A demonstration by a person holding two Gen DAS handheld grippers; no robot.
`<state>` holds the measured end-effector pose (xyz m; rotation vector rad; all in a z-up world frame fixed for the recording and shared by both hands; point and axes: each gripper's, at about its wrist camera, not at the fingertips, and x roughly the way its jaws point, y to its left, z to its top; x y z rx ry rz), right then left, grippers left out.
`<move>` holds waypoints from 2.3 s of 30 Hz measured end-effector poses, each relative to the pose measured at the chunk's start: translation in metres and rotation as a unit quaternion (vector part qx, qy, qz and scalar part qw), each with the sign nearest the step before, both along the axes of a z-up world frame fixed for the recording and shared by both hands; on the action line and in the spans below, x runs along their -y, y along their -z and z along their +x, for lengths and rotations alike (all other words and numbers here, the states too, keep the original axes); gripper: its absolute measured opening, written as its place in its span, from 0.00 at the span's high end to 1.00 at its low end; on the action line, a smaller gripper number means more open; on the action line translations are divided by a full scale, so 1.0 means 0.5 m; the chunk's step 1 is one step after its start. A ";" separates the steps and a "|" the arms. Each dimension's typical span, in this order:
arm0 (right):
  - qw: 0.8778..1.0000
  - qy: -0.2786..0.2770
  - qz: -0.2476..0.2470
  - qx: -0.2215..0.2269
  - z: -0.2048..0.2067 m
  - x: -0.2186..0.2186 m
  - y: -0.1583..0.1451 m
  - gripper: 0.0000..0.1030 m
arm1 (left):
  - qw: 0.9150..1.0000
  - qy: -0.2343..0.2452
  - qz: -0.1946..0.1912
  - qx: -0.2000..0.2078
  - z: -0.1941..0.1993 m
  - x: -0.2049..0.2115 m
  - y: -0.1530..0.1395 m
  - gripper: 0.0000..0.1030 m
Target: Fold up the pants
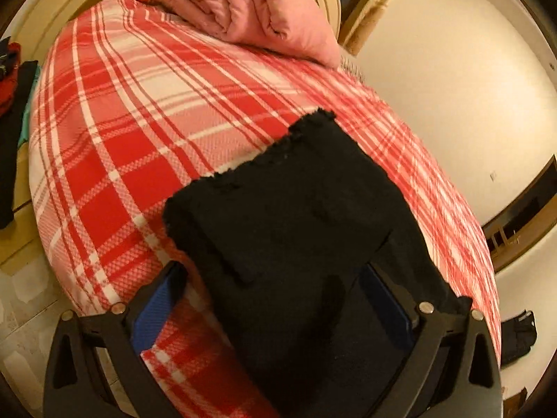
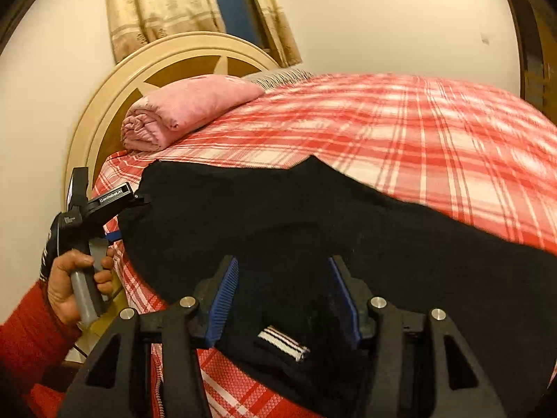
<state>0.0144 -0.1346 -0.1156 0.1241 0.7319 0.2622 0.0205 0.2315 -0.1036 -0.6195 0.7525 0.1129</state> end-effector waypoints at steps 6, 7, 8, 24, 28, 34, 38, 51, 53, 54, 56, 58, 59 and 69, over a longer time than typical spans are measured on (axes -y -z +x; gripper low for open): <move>1.000 0.016 0.010 0.015 -0.009 0.014 -0.014 0.46 | 1.000 -0.015 -0.012 0.012 -0.002 -0.002 -0.001 0.26; 0.999 0.021 0.015 0.022 -0.013 0.019 -0.020 0.46 | 1.000 -0.019 -0.014 0.010 -0.003 -0.008 0.001 0.31; 0.999 0.026 0.019 0.028 -0.016 0.024 -0.025 0.46 | 1.000 -0.022 -0.015 0.009 -0.005 -0.012 0.002 0.39; 0.980 0.179 0.077 0.040 -0.069 0.190 -0.051 0.46 | 0.996 0.038 0.040 0.075 -0.014 0.039 -0.091 0.71; 0.972 0.216 0.089 0.037 -0.090 0.244 -0.046 0.46 | 0.983 0.107 0.081 0.127 -0.029 0.121 -0.160 0.71; 0.961 0.250 0.101 0.053 -0.129 0.311 -0.066 0.46 | 0.944 0.243 0.101 0.199 -0.072 0.291 -0.234 0.72; 0.953 0.280 0.098 0.070 -0.175 0.361 -0.090 0.46 | 0.899 0.361 0.096 0.228 -0.119 0.445 -0.249 0.73; 0.938 0.320 0.120 0.057 -0.243 0.439 -0.072 0.46 | 0.794 0.557 0.185 0.160 -0.215 0.730 -0.085 0.73; 0.941 0.306 0.132 0.055 -0.236 0.430 -0.069 0.46 | 0.786 0.569 0.187 0.151 -0.209 0.726 -0.087 0.70; 0.942 0.298 0.141 0.054 -0.233 0.428 -0.068 0.46 | 0.783 0.572 0.194 0.150 -0.209 0.725 -0.092 0.62; 0.945 0.278 0.165 0.051 -0.222 0.427 -0.071 0.46 | 0.770 0.585 0.208 0.148 -0.217 0.715 -0.106 0.49; 0.945 0.264 0.185 0.056 -0.213 0.426 -0.078 0.40 | 0.762 0.594 0.207 0.151 -0.217 0.693 -0.131 0.37; 0.945 0.260 0.192 0.057 -0.209 0.423 -0.081 0.38 | 0.763 0.591 0.205 0.164 -0.217 0.669 -0.155 0.29; 0.953 0.225 0.200 -0.043 -0.137 0.358 0.001 0.31 | 0.882 0.414 0.169 0.149 -0.093 0.482 -0.198 0.09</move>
